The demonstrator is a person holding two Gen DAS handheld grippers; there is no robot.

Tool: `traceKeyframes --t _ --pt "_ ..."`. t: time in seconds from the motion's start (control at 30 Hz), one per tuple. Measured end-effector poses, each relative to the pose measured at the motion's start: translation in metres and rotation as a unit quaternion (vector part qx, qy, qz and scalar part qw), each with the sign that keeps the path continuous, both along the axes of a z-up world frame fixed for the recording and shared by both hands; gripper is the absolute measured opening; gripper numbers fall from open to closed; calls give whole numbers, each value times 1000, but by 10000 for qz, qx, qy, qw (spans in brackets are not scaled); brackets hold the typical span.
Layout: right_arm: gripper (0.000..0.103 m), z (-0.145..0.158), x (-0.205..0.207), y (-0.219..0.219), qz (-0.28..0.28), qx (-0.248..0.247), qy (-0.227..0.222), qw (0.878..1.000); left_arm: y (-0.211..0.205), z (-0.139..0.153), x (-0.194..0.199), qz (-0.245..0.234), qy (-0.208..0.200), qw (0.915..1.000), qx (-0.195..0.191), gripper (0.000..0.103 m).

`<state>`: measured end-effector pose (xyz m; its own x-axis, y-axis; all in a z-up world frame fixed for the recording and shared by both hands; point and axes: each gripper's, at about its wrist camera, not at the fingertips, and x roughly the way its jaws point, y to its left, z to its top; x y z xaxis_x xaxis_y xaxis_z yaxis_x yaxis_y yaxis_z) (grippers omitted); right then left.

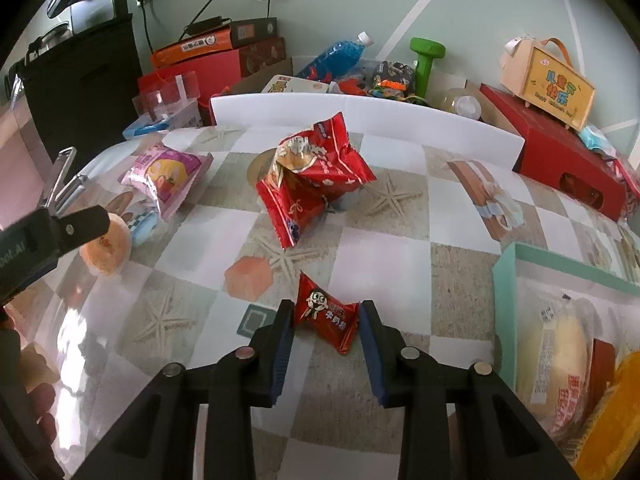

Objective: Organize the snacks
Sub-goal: 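Grasp cream pudding cup with left tool while right tool grasps small red candy packet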

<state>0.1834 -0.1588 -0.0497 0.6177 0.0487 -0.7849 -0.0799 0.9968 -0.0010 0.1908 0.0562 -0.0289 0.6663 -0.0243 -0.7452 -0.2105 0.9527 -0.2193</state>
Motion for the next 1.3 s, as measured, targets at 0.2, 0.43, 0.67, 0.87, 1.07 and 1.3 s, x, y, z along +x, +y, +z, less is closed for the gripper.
traceKeyframes --t 0.2,0.43,0.67,0.87,1.07,1.3 --pt "35 -1 4 1 -25 -11 -10 10000 -2 -7 6 -71 77 9999 89 103" --pt "34 -1 4 3 -22 -53 -11 10000 -6 -15 12 -108 140 9993 341 103" --pt "34 -1 4 3 0 -21 -7 10000 -7 -18 14 -125 94 9994 323 103" --pt "34 -1 5 2 1 -25 -6 10000 -4 -19 13 2 70 9999 111 103" --pt "34 -2 4 4 19 -49 -11 10000 -5 -18 13 -15 -47 10000 -18 87" --pt "34 -2 3 4 24 -73 -12 10000 -1 -17 12 85 -85 9999 -87 42"
